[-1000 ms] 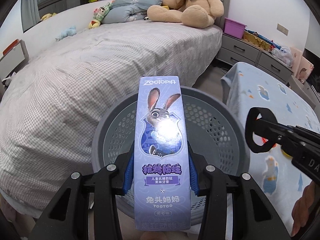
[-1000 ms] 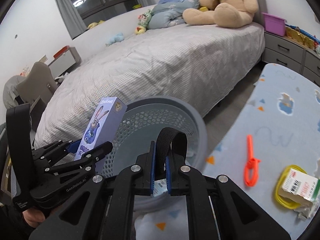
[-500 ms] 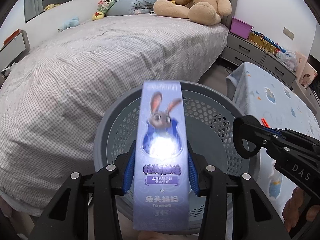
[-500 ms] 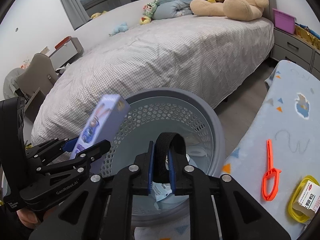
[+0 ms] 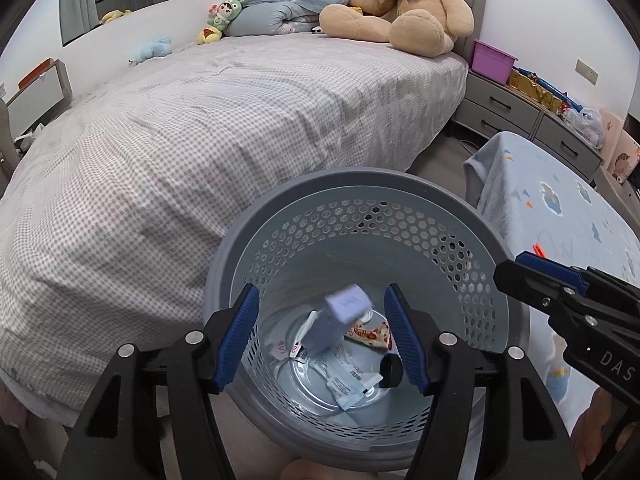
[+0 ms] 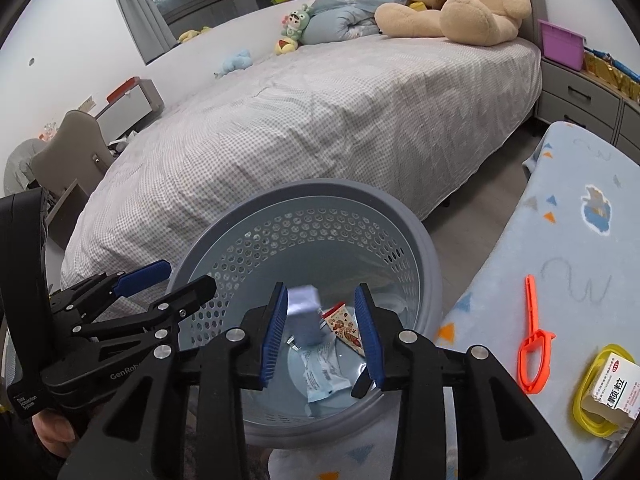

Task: Collect trash
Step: 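Carry box and band over the grey basket and open both grippers, then move the right gripper back over the table toward the crumpled paper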

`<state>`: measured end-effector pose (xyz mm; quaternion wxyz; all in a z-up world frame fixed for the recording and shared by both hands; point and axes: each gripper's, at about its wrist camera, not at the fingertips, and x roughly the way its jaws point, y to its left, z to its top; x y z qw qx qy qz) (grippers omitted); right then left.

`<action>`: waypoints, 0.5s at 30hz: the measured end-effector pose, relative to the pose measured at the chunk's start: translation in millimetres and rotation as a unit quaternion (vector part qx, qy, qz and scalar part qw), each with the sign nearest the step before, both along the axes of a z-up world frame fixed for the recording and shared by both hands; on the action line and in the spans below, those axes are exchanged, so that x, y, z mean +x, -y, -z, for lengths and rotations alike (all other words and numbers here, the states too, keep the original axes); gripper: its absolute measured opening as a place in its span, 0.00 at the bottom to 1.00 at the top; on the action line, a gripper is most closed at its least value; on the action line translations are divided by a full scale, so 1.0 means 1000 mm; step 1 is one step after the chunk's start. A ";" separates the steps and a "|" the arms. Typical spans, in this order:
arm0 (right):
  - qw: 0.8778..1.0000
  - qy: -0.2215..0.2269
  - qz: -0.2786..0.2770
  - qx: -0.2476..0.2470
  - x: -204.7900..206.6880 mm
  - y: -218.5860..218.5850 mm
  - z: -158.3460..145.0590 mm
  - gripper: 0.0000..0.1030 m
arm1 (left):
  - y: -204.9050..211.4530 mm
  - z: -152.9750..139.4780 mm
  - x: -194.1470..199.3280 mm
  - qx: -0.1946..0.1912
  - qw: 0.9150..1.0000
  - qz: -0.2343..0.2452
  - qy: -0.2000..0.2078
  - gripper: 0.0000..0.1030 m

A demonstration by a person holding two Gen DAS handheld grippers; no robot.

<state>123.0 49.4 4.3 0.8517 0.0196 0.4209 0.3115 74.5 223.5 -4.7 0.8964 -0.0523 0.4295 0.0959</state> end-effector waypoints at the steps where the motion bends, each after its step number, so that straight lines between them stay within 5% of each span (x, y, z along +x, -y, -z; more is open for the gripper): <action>1: 1.000 0.000 0.000 0.000 -0.001 0.000 0.000 0.35 | 0.000 0.000 0.000 0.001 1.000 -0.001 0.000 0.61; 15: 1.000 0.004 0.013 -0.003 -0.008 0.004 -0.002 0.37 | 0.002 -0.004 -0.003 0.010 1.000 -0.005 0.010 0.65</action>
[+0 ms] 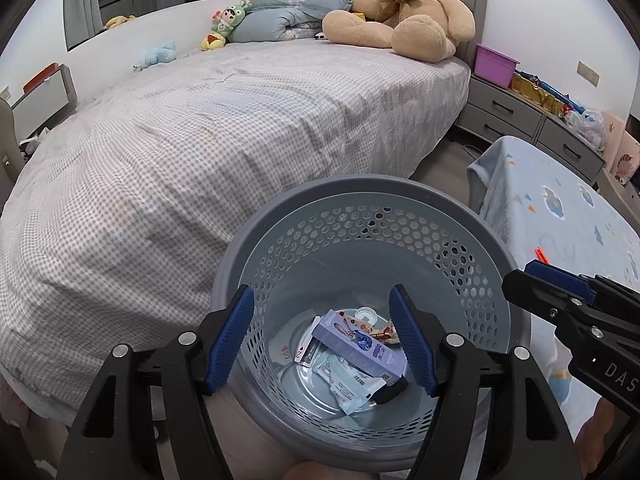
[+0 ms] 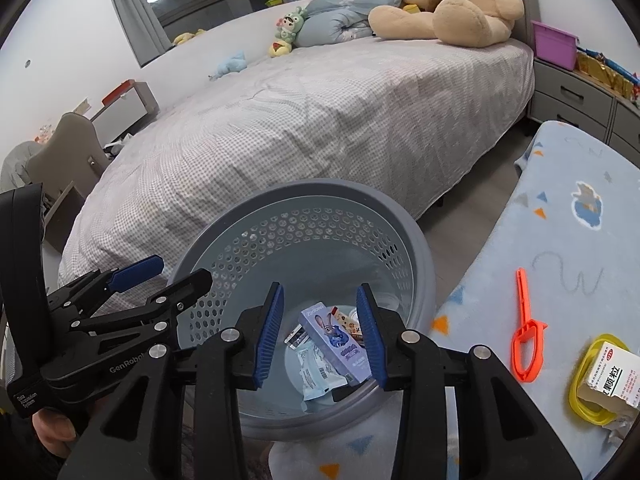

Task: Collect trash
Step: 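Move the right gripper back over the table toward the crumpled paper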

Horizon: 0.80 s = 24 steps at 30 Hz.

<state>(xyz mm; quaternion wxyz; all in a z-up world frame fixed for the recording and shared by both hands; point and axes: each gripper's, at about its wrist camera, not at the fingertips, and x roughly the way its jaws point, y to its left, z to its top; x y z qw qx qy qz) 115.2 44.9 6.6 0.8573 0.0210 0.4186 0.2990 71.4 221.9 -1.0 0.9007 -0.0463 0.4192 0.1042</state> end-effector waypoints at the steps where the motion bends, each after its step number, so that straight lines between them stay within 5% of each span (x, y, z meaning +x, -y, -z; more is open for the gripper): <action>1: 1.000 0.000 0.001 0.000 -0.001 0.000 0.000 0.37 | 0.000 0.000 0.000 0.001 1.000 0.000 0.001 0.65; 24: 0.999 0.011 0.044 -0.013 -0.034 0.025 -0.012 0.44 | 0.016 -0.013 -0.013 0.003 0.999 0.019 0.025 0.68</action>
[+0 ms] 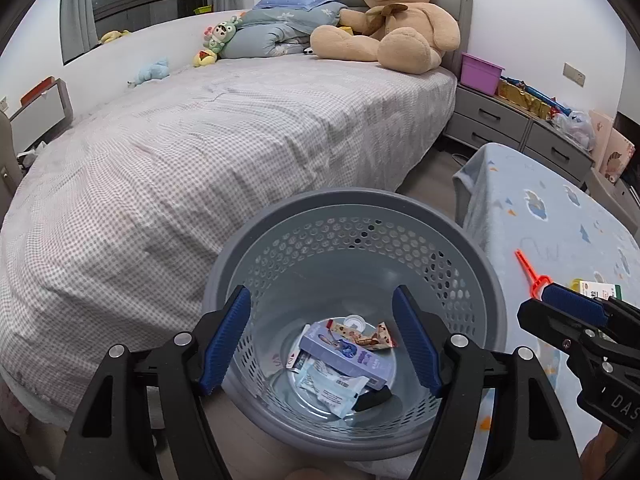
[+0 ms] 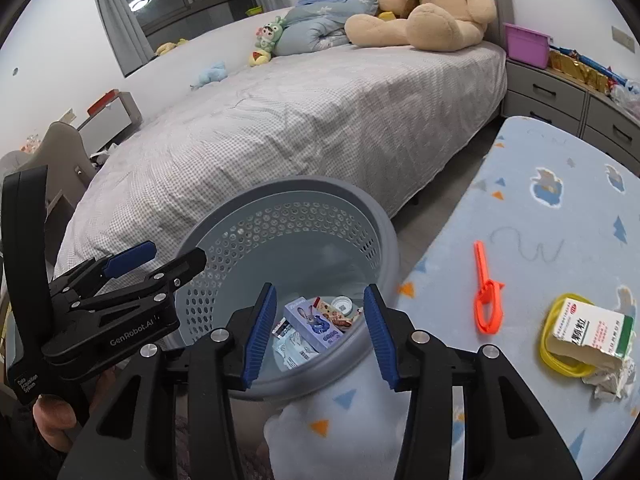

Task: Collect trash
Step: 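Move the right gripper back over the table toward the crumpled paper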

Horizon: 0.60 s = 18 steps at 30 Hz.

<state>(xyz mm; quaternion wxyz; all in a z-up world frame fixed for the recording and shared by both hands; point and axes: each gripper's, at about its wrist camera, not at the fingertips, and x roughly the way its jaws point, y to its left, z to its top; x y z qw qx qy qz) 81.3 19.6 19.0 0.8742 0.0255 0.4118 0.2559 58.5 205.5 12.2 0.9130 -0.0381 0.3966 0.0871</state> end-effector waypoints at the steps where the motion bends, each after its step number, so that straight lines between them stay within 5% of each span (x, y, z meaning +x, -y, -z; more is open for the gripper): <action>1: 1.000 0.001 0.003 -0.001 -0.002 0.003 -0.001 0.44 | 0.002 0.000 -0.001 -0.001 1.000 0.002 0.000 0.69; 18: 0.997 -0.002 0.080 -0.002 -0.043 0.073 0.004 0.53 | 0.049 -0.004 -0.009 -0.004 0.998 0.055 0.005 0.69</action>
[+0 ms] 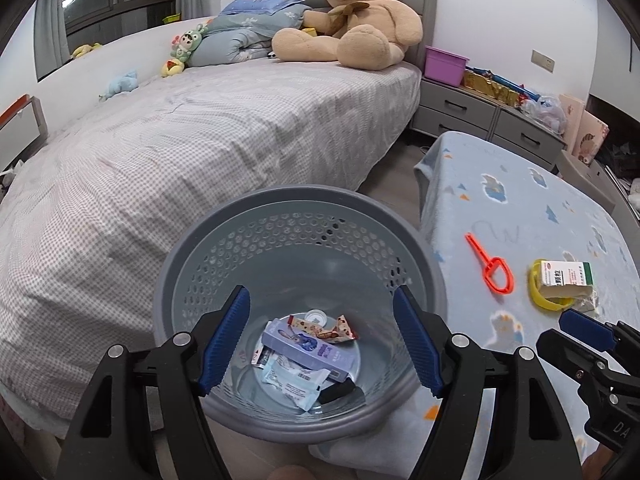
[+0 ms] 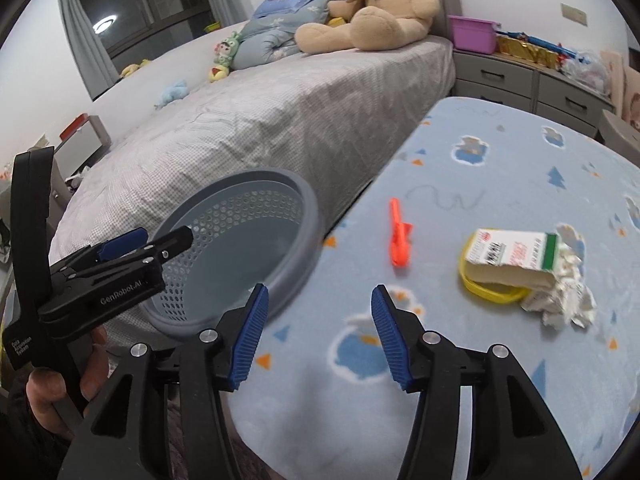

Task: Collect trash
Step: 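Move the right gripper back over the table toward the crumpled paper, then grasp the crumpled white paper with the right gripper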

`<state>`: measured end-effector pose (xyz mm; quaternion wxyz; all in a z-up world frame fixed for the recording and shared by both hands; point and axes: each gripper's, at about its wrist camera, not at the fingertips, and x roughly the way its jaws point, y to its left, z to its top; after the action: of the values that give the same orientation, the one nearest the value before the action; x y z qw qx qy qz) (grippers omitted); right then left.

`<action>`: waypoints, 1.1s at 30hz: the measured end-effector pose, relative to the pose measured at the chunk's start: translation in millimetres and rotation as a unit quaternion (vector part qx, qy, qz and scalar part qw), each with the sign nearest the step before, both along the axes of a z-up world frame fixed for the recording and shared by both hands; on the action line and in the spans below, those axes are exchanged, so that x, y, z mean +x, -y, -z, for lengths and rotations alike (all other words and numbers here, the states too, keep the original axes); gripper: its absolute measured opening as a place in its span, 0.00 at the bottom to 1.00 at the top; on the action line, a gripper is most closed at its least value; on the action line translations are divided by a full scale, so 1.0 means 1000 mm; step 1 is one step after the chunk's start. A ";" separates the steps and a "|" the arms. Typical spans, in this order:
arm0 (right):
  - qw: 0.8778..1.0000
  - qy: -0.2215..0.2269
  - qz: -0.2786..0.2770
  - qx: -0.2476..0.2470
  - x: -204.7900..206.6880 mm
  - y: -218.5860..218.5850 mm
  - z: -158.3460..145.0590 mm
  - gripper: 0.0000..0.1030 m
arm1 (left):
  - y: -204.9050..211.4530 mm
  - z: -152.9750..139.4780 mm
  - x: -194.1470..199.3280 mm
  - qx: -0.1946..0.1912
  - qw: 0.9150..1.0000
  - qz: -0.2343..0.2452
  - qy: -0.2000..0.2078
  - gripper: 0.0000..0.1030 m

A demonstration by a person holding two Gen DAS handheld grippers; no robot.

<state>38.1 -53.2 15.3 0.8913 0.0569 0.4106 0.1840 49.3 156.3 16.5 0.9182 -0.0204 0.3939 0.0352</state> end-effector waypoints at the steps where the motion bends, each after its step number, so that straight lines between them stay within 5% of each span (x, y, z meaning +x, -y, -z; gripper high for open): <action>1: 1.000 -0.001 0.009 0.001 -0.003 0.008 0.001 0.53 | 0.005 0.000 0.000 0.000 1.000 0.004 0.000 0.69; 18: 0.993 -0.011 0.110 -0.029 -0.015 0.119 0.006 0.53 | 0.085 -0.003 -0.001 -0.015 0.997 0.078 0.003 0.70; 33: 0.993 -0.039 0.094 -0.056 0.035 0.158 0.028 0.60 | 0.130 0.009 0.009 -0.008 0.993 0.114 -0.018 0.70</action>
<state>72.8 -211.1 -12.4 0.8899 0.0521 0.4472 0.0737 58.6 26.3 7.4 0.9088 0.0177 0.4106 -0.0723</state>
